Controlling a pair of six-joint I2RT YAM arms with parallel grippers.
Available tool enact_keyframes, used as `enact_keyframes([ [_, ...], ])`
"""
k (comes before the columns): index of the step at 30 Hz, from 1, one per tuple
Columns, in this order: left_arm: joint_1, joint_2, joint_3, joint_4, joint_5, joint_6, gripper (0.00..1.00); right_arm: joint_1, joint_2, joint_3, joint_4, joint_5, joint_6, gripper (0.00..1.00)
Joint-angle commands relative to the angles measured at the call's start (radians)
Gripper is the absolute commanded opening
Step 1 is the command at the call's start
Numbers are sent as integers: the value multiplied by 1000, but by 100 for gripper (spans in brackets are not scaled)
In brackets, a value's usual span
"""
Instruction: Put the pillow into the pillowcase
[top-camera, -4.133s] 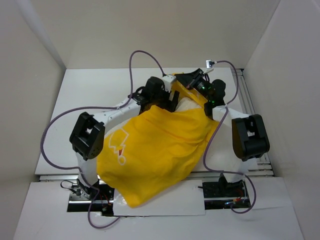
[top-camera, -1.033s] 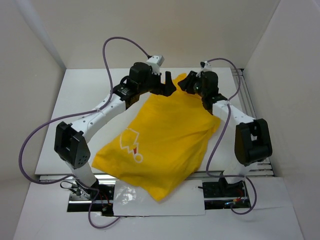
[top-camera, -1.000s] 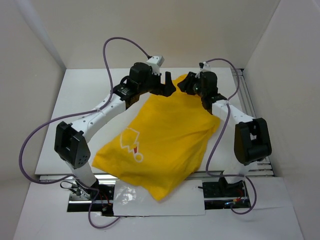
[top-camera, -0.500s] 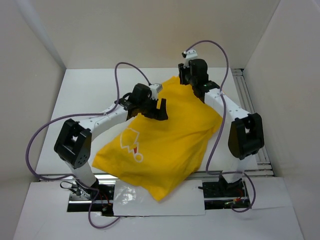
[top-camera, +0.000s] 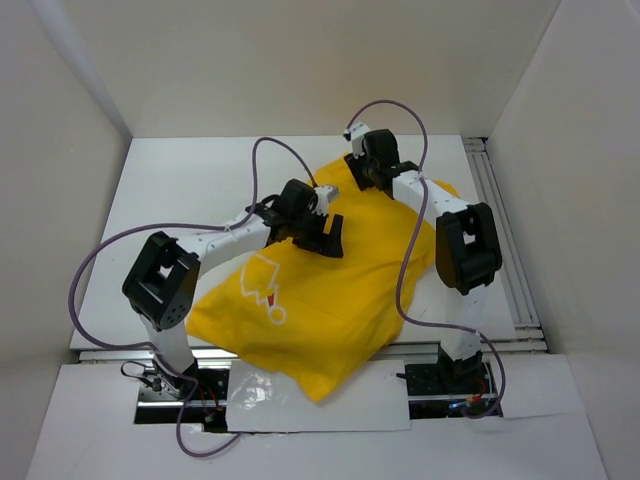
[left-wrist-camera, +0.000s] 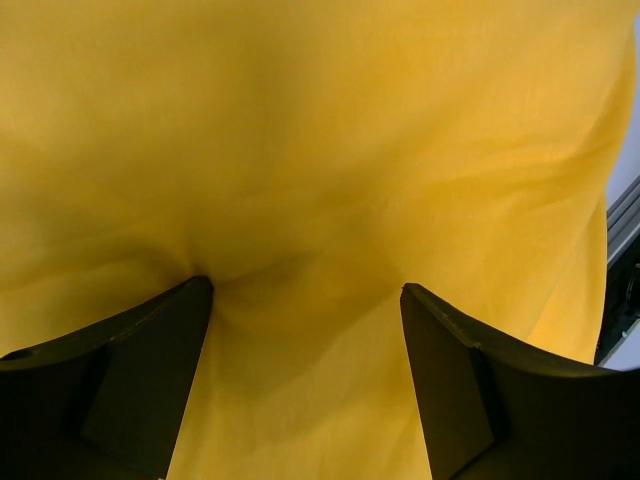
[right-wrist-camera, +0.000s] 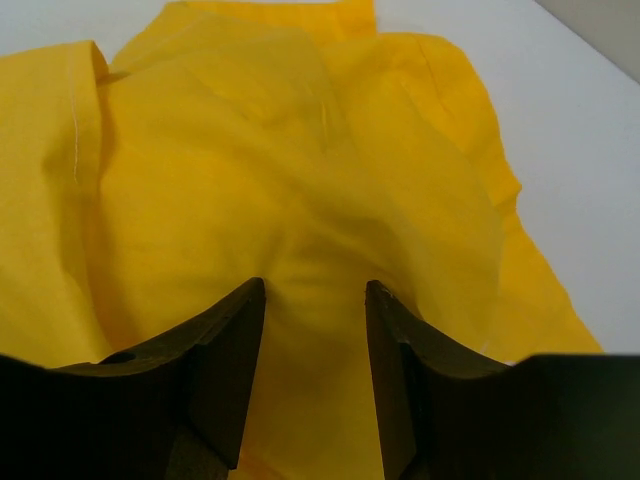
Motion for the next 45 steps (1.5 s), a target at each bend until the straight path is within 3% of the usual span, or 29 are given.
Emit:
enact_keyframes([
  [1, 5, 39, 57, -33, -18, 26, 89, -3, 8, 19, 73, 65, -38, 52],
  [5, 5, 49, 67, -56, -27, 46, 89, 30, 29, -42, 218, 203, -47, 52],
  [10, 24, 58, 67, -56, -37, 55, 89, 30, 102, 24, 145, 181, -60, 50],
  [11, 34, 58, 67, -56, -24, 55, 89, 30, 102, 24, 144, 171, -60, 45],
  [13, 44, 67, 67, -56, -24, 55, 89, 30, 102, 24, 144, 152, -77, 25],
  [15, 44, 76, 56, -31, -15, 46, 89, 30, 102, 24, 144, 140, -77, 0],
  [20, 91, 168, 111, -82, -87, 46, 81, 30, -13, -5, 247, 151, 6, 0],
  [26, 244, 368, 350, -194, -262, 46, 66, 30, -232, -111, 238, 6, 152, 0],
  [33, 330, 403, 617, -215, -247, 121, 69, 30, -362, -222, 221, -301, 330, 0],
  [39, 286, 414, 647, -228, -270, 132, 70, 3, -374, -177, 385, -459, 446, 0],
  [45, 277, 425, 598, -237, -238, 121, 70, -10, -328, 13, 326, -477, 537, 0],
])
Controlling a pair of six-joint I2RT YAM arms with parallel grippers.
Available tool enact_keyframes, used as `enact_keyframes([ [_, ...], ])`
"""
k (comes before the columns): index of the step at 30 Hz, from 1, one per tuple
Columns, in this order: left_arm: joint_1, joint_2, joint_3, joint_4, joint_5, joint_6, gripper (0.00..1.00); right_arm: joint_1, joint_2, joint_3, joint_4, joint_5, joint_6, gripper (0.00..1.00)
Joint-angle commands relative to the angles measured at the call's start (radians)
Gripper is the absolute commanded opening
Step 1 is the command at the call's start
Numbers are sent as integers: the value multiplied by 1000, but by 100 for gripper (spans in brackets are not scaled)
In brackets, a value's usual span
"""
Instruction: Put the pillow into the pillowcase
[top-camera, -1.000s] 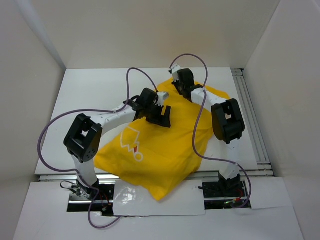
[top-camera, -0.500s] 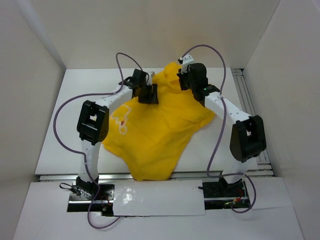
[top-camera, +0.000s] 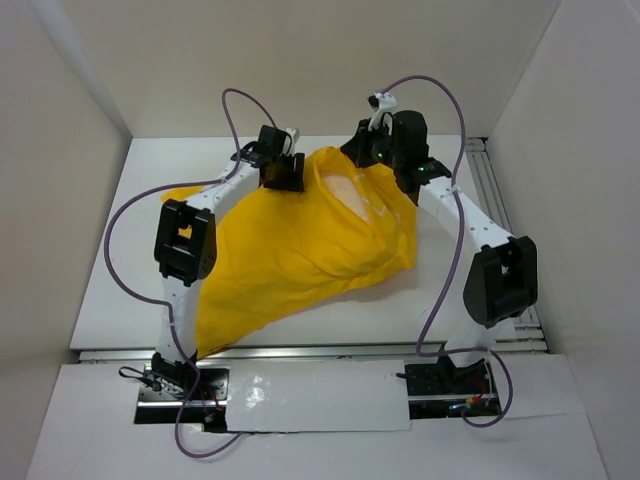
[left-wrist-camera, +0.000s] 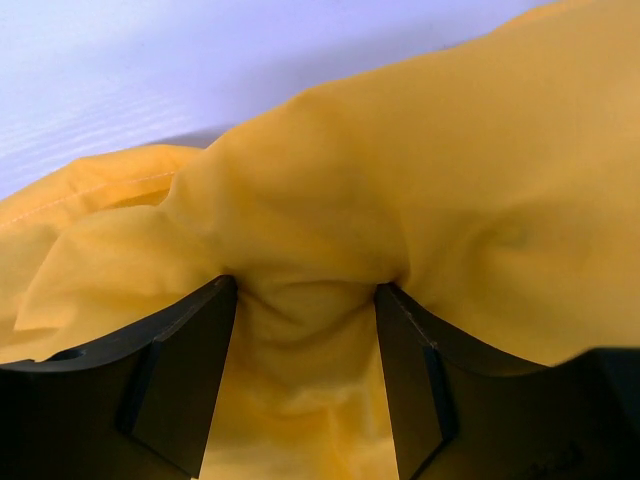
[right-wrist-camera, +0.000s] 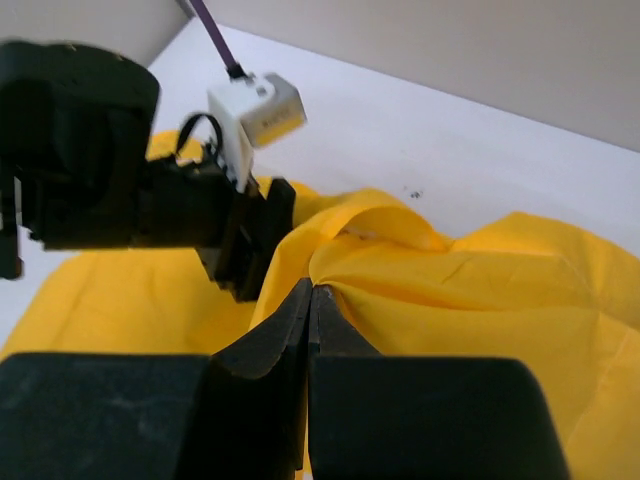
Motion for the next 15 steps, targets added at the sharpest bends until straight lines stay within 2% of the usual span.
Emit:
enact_keyframes([
  [1, -10, 23, -44, -10, 16, 5, 70, 0, -15, 146, 89, -54, 76, 0],
  [4, -10, -3, -66, -10, 16, -5, 70, -10, -2, 137, -5, -26, 76, 0],
  [6, -10, -49, -79, -10, -21, -5, 70, -10, -11, 77, -34, 73, 76, 0],
  [8, -10, -86, -93, -22, -32, -16, 70, -10, -37, 5, -34, 110, 85, 8],
  [9, -1, -129, -104, -22, -32, -26, 70, -10, -57, -9, -56, 136, 85, 22],
  [10, 8, -152, -119, -22, 5, -37, 70, -10, -57, 2, -86, 136, 61, 44],
  [11, 8, -178, -128, -22, 14, -37, 70, -10, -57, 17, -129, 162, 51, 75],
  [12, 8, -204, -141, -8, 23, -37, 70, -10, -57, 31, -205, 222, 42, 93],
  [13, 8, -256, -168, 4, 33, -37, 71, -10, -57, 31, -236, 259, 19, 100],
  [15, -10, -299, -193, 26, 54, -28, 73, -10, -103, 8, -264, 313, -8, 100],
])
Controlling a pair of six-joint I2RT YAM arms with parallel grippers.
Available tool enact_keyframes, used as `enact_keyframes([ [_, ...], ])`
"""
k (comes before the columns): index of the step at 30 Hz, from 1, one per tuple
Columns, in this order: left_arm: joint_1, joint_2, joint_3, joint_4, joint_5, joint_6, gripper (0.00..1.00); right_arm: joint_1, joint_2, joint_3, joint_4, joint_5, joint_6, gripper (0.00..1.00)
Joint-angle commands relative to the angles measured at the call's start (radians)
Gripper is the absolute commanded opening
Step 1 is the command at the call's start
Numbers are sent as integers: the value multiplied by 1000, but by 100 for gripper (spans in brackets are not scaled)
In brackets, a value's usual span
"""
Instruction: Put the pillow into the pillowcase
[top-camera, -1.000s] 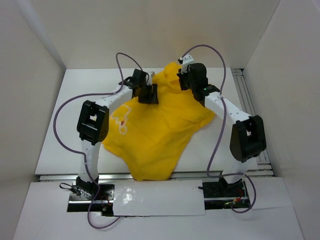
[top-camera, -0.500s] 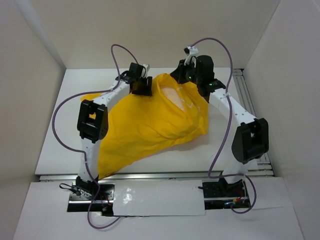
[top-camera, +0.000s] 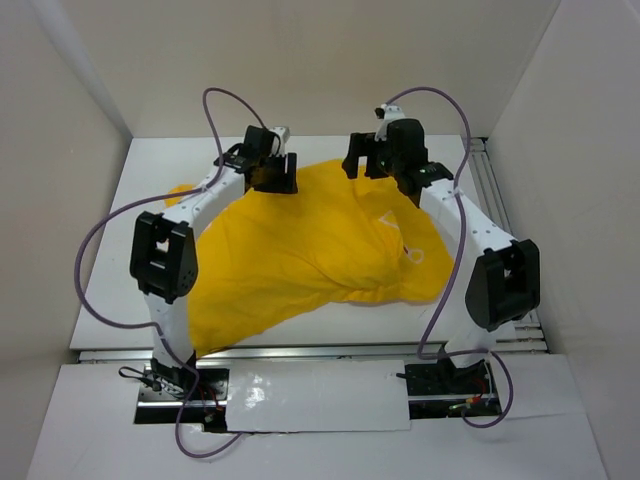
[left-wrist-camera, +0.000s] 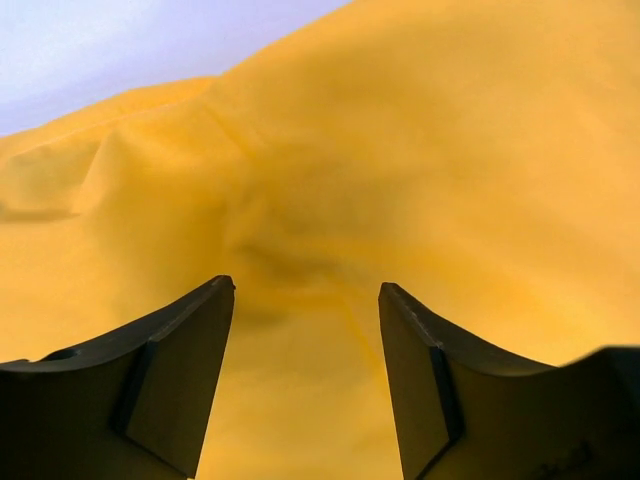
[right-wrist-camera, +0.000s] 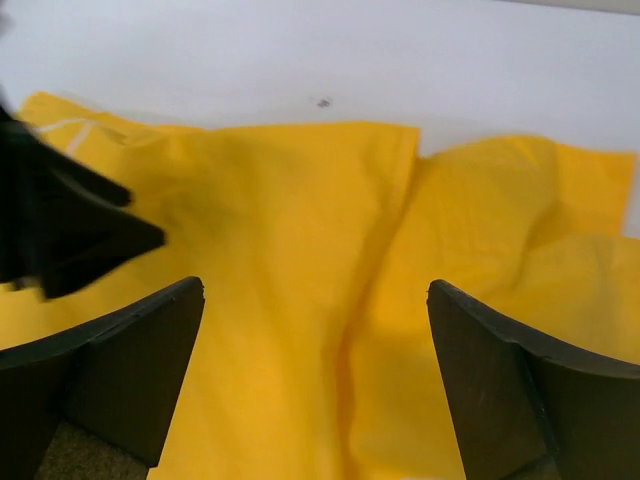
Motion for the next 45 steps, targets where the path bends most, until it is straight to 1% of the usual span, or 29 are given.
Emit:
enact_keyframes([
  [1, -9, -139, -40, 19, 41, -2, 73, 7, -111, -9, -104, 180, -47, 100],
  [4, -31, -195, -70, 19, 29, -2, 74, 7, -176, -94, -155, 267, -61, 100],
  [6, -31, -250, -122, 19, 38, -11, 75, 16, -197, -156, -187, 303, -52, 98],
  [7, -31, -273, -174, 19, 38, -11, 77, 16, -208, -176, -213, 341, -52, 94],
  [9, -31, -346, -242, 33, 53, -43, 80, 26, -220, -218, -223, 357, -43, 86],
  [10, -31, -371, -309, 33, 44, -57, 80, 26, -231, -235, -214, 332, -43, 80],
  [11, -31, -395, -342, 42, 23, -84, 82, 26, -231, -268, -197, 302, -62, 76],
  [14, -31, -481, -463, 59, -9, -129, 87, 35, -220, -311, -129, 185, -75, 78],
  [16, -31, -494, -495, 73, -9, -140, 87, 35, -190, -321, -79, 135, -66, 78],
  [17, -31, -504, -520, 73, -9, -140, 87, 35, -179, -321, -22, 86, -66, 78],
  [21, -31, -505, -593, 85, 6, -160, 83, 44, -167, -321, 116, 25, -12, 78],
  [22, -20, -494, -604, 99, 16, -160, 79, 44, -167, -321, 139, 25, 5, 79],
  [24, -9, -483, -633, 99, 35, -160, 74, 44, -156, -321, 211, -5, 5, 80],
  [25, 1, -483, -644, 111, 46, -160, 72, 44, -145, -306, 225, -19, 5, 80],
  [27, 1, -483, -664, 125, 56, -160, 72, 44, -81, -235, 210, -39, 5, 85],
  [30, 23, -492, -689, 125, 56, -160, 72, 26, 23, -146, 184, -54, 5, 89],
  [32, 34, -502, -701, 134, 66, -160, 72, 10, 94, -109, 184, -77, 5, 89],
  [35, 53, -511, -719, 134, 78, -151, 71, -16, 158, -39, 184, -157, 33, 89],
  [38, 73, -511, -719, 134, 87, -140, 70, -26, 240, 40, 158, -182, 56, 89],
  [40, 84, -502, -728, 134, 96, -140, 70, -36, 286, 63, 167, -231, 80, 89],
  [41, 93, -502, -729, 134, 96, -131, 68, -36, 315, 72, 167, -258, 80, 89],
  [42, 93, -502, -729, 134, 96, -131, 68, -36, 327, 72, 167, -330, 89, 89],
  [44, 106, -492, -729, 143, 118, -131, 67, -45, 343, 72, 216, -405, 123, 87],
  [45, 115, -482, -729, 152, 118, -131, 67, -45, 352, 72, 272, -492, 138, 86],
])
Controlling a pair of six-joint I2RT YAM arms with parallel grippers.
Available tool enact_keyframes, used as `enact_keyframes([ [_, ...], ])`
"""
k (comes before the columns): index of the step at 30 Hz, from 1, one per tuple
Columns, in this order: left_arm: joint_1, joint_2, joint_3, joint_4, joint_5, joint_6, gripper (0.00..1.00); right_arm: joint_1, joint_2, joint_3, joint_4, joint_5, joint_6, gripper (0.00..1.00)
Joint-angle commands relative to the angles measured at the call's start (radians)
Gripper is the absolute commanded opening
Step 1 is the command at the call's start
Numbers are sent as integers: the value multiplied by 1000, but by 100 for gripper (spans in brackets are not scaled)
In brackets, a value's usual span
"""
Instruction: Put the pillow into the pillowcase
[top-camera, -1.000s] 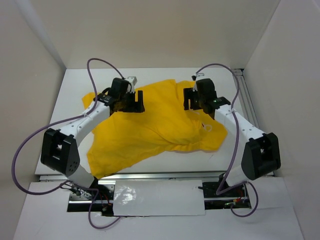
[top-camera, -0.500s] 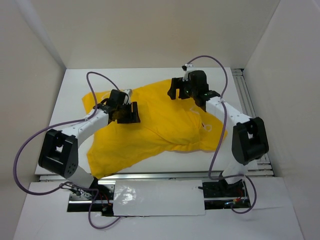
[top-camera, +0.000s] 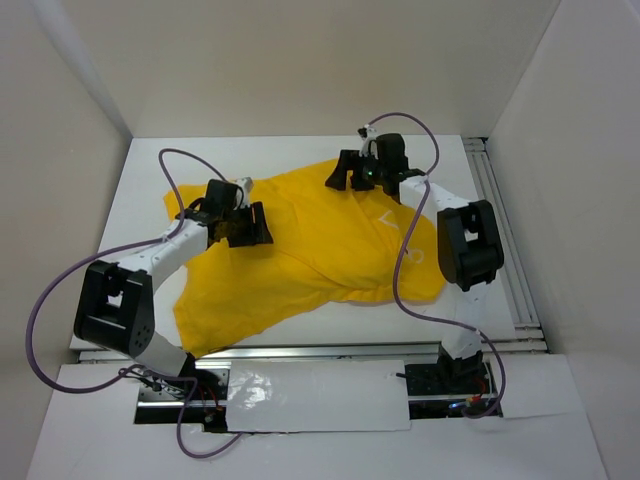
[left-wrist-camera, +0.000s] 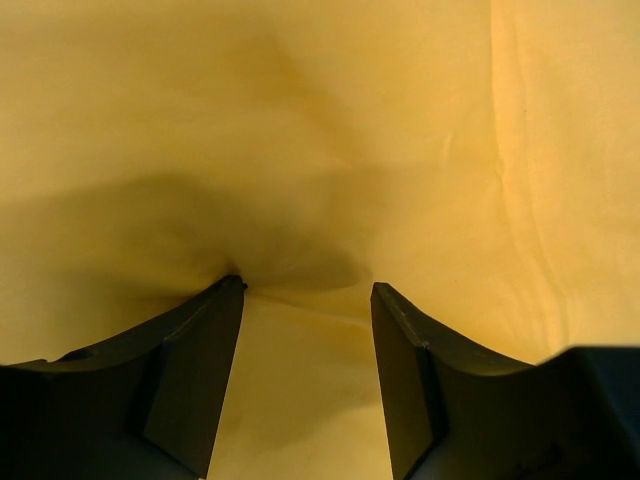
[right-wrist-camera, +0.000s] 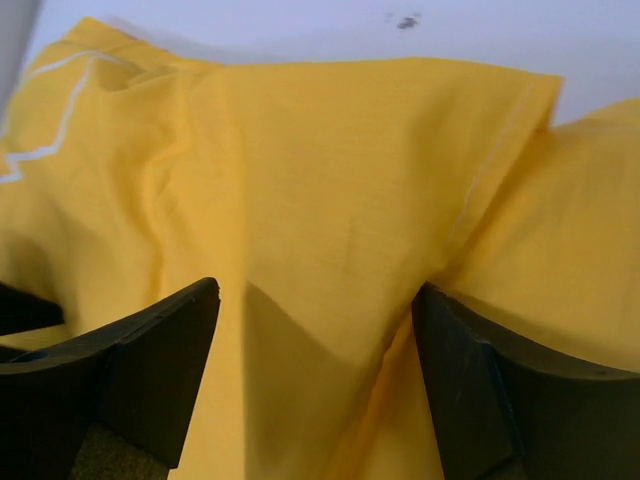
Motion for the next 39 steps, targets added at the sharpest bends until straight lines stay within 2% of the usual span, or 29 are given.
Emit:
enact_keyframes([
  [1, 28, 7, -15, 7, -3, 29, 67, -5, 21, 25, 150, -250, 95, 83],
  [3, 39, 27, -15, 7, -3, 38, 67, -14, 21, 11, 216, -307, 127, 78],
  [4, 39, 27, -15, 7, -3, 38, 67, -14, 21, 11, 265, -327, 143, 65],
  [7, 48, 36, -15, 18, 8, 38, 67, -23, 2, 11, 304, -363, 184, 41],
  [8, 57, 36, -15, 18, 8, 38, 66, -34, -8, 24, 304, -363, 184, 28],
  [9, 57, 45, -6, 18, 8, 38, 64, -48, -8, 36, 273, -363, 184, 22],
  [11, 68, 45, -6, 18, -3, 38, 64, -69, -39, 59, 181, -309, 172, 3],
  [12, 77, 45, -6, 18, -3, 38, 64, -103, -48, 70, 154, -289, 172, 0],
  [16, 97, 54, -6, 18, -3, 38, 63, -192, -111, 94, -26, -116, 111, 0],
  [17, 97, 54, -6, 18, -3, 38, 63, -207, -122, 108, -122, -14, 91, 0],
  [19, 97, 54, -6, 18, -15, 47, 61, -238, -151, 148, -231, 92, 51, 0],
  [20, 97, 63, -6, 18, -15, 47, 61, -238, -151, 148, -259, 195, 39, 0],
  [23, 106, 63, 21, 7, -6, 47, 61, -238, -160, 197, -362, 359, -3, 0],
  [24, 106, 63, 47, -3, -6, 56, 61, -238, -160, 197, -362, 372, -26, 3],
  [25, 106, 54, 64, -3, 9, 56, 61, -247, -160, 197, -362, 372, -26, 20],
  [26, 106, 54, 86, -15, 10, 56, 62, -247, -172, 197, -362, 372, -38, 46],
  [27, 106, 41, 138, -28, 10, 56, 68, -247, -173, 197, -373, 372, -38, 56],
  [28, 115, 31, 167, -39, -1, 56, 73, -247, -182, 206, -373, 361, -55, 60],
  [30, 126, 13, 259, -80, -29, 56, 85, -256, -197, 206, -373, 383, -64, 74],
  [31, 143, 2, 288, -92, -70, 56, 98, -256, -211, 206, -373, 400, -64, 93],
  [32, 155, 2, 319, -123, -90, 43, 100, -267, -211, 206, -373, 426, -64, 100],
  [35, 241, 60, 442, -181, -153, 14, 100, -278, -222, 206, -373, 511, -45, 100],
  [36, 261, 127, 510, -193, -162, 13, 100, -278, -222, 206, -373, 512, -44, 100],
  [39, 336, 262, 639, -233, -112, 3, 100, -278, -196, 219, -373, 521, -44, 100],
])
